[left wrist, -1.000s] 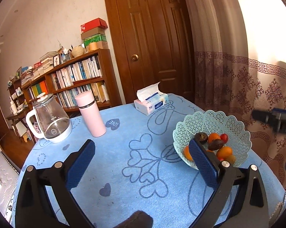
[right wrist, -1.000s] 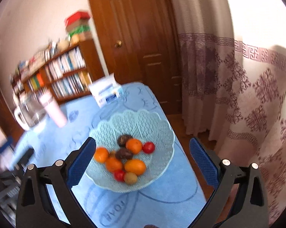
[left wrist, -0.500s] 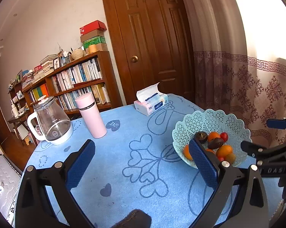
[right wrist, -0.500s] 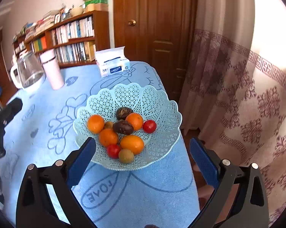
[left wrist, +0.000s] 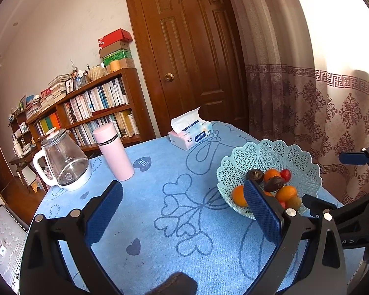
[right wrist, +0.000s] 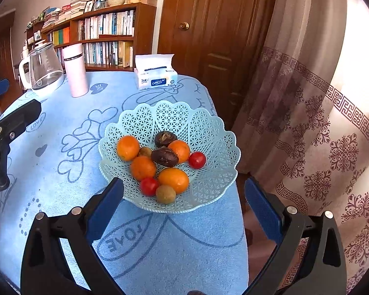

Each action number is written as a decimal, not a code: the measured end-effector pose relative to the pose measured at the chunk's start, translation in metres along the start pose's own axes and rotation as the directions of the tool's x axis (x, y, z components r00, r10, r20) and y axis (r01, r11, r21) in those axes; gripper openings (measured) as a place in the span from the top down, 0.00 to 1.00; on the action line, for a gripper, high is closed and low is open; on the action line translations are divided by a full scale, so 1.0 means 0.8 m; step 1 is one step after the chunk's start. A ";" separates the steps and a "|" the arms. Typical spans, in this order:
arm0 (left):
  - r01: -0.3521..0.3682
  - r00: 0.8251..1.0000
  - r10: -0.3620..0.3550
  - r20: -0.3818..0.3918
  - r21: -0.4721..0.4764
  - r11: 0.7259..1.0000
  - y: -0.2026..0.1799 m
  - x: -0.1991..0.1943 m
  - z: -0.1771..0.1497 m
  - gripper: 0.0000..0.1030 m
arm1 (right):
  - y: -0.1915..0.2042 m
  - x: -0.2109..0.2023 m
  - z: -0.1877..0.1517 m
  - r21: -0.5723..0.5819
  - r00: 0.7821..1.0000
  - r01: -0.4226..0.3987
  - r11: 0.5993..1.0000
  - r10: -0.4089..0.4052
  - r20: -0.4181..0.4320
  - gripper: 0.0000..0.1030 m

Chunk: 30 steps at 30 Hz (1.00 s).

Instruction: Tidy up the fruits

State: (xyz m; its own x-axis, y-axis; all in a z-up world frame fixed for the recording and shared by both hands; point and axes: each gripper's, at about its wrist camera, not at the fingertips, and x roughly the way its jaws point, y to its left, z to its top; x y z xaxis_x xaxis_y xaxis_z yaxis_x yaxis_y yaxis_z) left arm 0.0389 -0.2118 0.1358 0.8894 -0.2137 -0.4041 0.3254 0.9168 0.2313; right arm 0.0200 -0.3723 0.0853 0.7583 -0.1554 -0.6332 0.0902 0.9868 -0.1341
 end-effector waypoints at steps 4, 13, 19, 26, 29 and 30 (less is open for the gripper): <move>0.000 1.000 0.000 0.004 0.016 1.000 -0.005 0.000 0.000 0.05 | 0.005 0.002 -0.001 -0.028 1.000 -0.002 1.000 0.002 -0.009 0.03; 0.000 1.000 0.000 0.001 0.022 1.000 -0.009 0.001 0.000 0.05 | 0.007 0.001 -0.003 -0.046 1.000 -0.003 0.999 0.003 -0.009 0.03; 0.000 1.000 0.000 0.001 0.034 0.999 -0.013 0.001 -0.002 0.05 | 0.008 0.001 -0.002 -0.049 1.000 -0.003 0.999 0.002 -0.010 0.03; 0.002 1.000 -0.002 -0.001 0.039 0.999 -0.015 0.003 -0.002 0.05 | 0.009 0.003 -0.002 -0.053 1.000 -0.005 0.999 0.004 -0.013 0.03; 0.007 1.000 -0.007 -0.002 0.043 0.999 -0.017 0.004 -0.003 0.05 | 0.008 0.004 -0.002 -0.049 1.000 -0.004 0.999 0.003 -0.016 0.03; 0.009 1.000 -0.009 -0.002 0.043 0.999 -0.018 0.004 -0.003 0.05 | 0.008 0.004 -0.003 -0.049 1.000 -0.004 0.999 0.003 -0.016 0.03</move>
State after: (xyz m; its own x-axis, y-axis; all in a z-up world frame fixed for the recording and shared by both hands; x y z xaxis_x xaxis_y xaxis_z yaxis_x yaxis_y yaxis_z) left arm 0.0360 -0.2245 0.1291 0.8860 -0.2213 -0.4076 0.3468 0.8995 0.2656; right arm 0.0216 -0.3664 0.0805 0.7481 -0.1529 -0.6457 0.0554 0.9841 -0.1688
